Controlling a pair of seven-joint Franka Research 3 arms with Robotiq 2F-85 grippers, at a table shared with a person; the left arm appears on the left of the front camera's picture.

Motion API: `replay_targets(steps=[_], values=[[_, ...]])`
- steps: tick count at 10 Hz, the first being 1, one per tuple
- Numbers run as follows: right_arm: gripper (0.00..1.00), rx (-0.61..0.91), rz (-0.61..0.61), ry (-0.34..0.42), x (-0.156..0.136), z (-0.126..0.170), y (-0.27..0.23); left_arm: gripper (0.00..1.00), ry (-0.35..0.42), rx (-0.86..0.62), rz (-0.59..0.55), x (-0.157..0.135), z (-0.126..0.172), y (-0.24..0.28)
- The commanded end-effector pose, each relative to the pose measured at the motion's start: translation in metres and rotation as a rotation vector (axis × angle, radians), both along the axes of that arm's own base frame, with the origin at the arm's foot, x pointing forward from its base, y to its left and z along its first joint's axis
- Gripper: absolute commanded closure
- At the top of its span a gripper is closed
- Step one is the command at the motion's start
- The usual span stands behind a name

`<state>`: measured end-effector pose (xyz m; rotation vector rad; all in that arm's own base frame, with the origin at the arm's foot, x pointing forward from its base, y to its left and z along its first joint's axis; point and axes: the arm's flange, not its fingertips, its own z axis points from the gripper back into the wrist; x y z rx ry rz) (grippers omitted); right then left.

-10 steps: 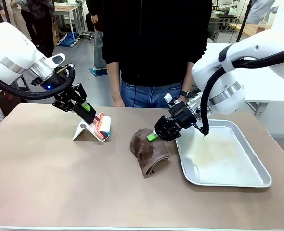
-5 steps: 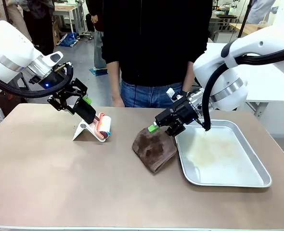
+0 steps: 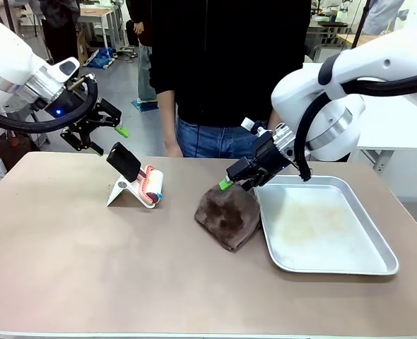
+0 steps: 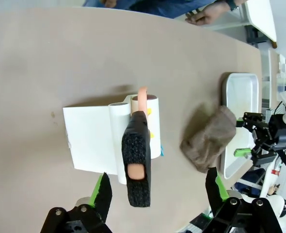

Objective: Clean the surface of the table.
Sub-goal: Return the Lint Roller and towel to their original positions.

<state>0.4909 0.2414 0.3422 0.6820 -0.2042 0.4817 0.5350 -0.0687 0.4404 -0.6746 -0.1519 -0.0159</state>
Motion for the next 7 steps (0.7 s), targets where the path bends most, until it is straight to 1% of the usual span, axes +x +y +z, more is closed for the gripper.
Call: replay_targets(steps=[1,2,4,6,7], values=[[0.00,-0.065,-0.039,-0.065,-0.008,0.000,0.002,0.00,-0.059,-0.025,0.002,-0.013,0.001,0.005],[0.00,-0.042,-0.067,-0.080,-0.010,0.005,-0.006,0.00,-0.089,-0.036,0.006,-0.021,0.009,0.009],[0.00,0.045,-0.107,-0.066,-0.017,0.020,-0.030,0.00,-0.126,-0.051,0.036,-0.035,0.023,0.021],[0.00,0.192,-0.113,0.000,-0.029,0.036,-0.056,0.00,-0.141,-0.092,0.042,-0.062,0.037,0.041],[0.00,0.272,-0.111,0.061,-0.039,0.044,-0.072,0.00,-0.132,-0.126,0.024,-0.080,0.044,0.052]])
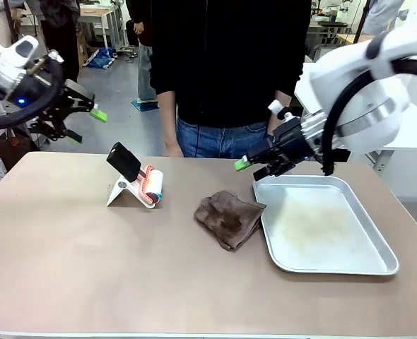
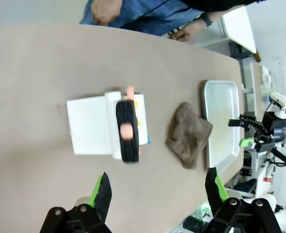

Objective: Clean the surface of the table.
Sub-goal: Return the Lint Roller and towel to their original positions.

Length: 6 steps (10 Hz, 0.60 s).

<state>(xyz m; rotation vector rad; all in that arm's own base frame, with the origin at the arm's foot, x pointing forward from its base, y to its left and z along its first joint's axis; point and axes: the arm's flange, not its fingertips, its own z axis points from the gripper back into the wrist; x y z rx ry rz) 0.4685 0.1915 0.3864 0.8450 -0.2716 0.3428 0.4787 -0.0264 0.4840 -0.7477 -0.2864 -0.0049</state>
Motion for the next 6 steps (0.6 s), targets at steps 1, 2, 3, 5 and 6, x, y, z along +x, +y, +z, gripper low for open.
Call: replay_targets(steps=[1,2,3,5,6], values=[[0.00,0.177,0.023,0.100,-0.029,0.005,-0.039,0.00,0.002,-0.082,-0.044,-0.046,0.004,0.025],[0.00,0.243,0.032,0.151,-0.044,0.010,-0.054,0.00,0.018,-0.122,-0.124,-0.067,0.007,0.033],[0.00,0.313,0.095,0.175,-0.064,0.016,-0.071,0.00,0.021,-0.159,-0.174,-0.085,0.007,0.042],[0.00,0.560,0.152,0.245,-0.096,0.022,-0.118,0.00,-0.015,-0.279,-0.209,-0.117,0.000,0.070],[0.00,0.642,0.157,0.248,-0.108,0.019,-0.141,0.00,-0.005,-0.334,-0.210,-0.128,-0.007,0.088]])
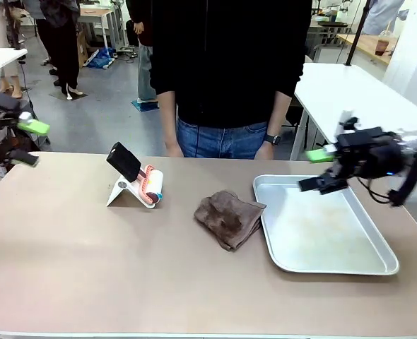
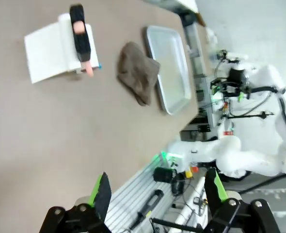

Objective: Clean the surface of the table.
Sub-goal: Return the Lint Roller and towel to their original positions.

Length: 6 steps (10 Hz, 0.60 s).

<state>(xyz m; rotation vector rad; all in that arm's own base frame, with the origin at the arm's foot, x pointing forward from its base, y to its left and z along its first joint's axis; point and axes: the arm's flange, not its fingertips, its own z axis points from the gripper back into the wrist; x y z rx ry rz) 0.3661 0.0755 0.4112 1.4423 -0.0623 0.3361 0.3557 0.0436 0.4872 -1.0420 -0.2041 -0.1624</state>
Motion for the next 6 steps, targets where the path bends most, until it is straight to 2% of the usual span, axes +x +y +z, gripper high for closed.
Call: replay_targets(steps=[1,3,4,5,6], values=[[0.00,0.170,-0.006,0.042,-0.016,-0.009,-0.048,0.00,0.020,-0.122,-0.033,-0.013,-0.018,0.038],[0.00,0.278,-0.070,0.073,-0.026,-0.014,-0.091,0.00,0.059,-0.234,-0.096,-0.018,-0.038,0.083],[0.00,0.295,-0.130,0.075,-0.025,-0.015,-0.103,0.00,0.066,-0.277,-0.061,-0.016,-0.048,0.098],[0.00,0.287,-0.193,0.069,-0.024,-0.016,-0.105,0.00,0.064,-0.332,-0.087,-0.014,-0.058,0.108],[0.00,0.273,-0.250,0.054,-0.020,-0.017,-0.104,0.00,0.009,-0.417,-0.140,-0.013,-0.066,0.115]])
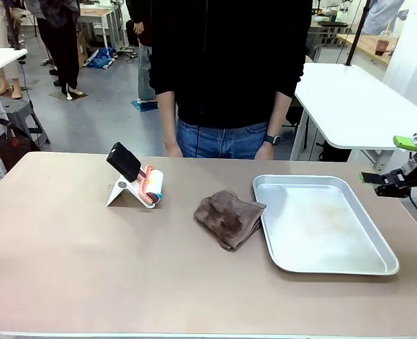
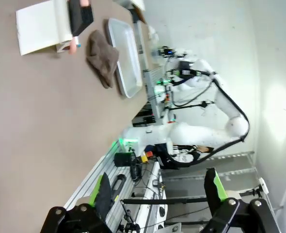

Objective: Clean the surface of the table.
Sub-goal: Return the Lint Roller and towel to their original positions.

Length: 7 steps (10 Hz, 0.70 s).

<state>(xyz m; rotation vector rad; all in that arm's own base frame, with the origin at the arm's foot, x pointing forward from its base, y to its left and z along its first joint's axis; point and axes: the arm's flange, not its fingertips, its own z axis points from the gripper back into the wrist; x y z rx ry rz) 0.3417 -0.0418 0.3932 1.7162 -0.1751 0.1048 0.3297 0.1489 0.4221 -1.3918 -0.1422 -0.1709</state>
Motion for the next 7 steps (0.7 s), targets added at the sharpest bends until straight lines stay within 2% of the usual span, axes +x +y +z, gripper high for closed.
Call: replay_targets(steps=[1,2,3,7], values=[[0.00,-0.058,-0.150,-0.031,0.010,0.000,0.015,0.00,-0.119,-0.182,-0.052,0.017,-0.009,0.014],[0.00,-0.095,-0.189,-0.041,0.012,0.000,0.020,0.00,-0.149,-0.263,-0.006,0.022,-0.011,0.012],[0.00,-0.020,-0.062,-0.004,0.008,-0.002,-0.004,0.00,-0.045,-0.074,-0.016,0.006,-0.007,0.005],[0.00,-0.020,-0.062,-0.004,0.008,-0.002,-0.004,0.00,-0.045,-0.074,-0.016,0.006,-0.007,0.005]])
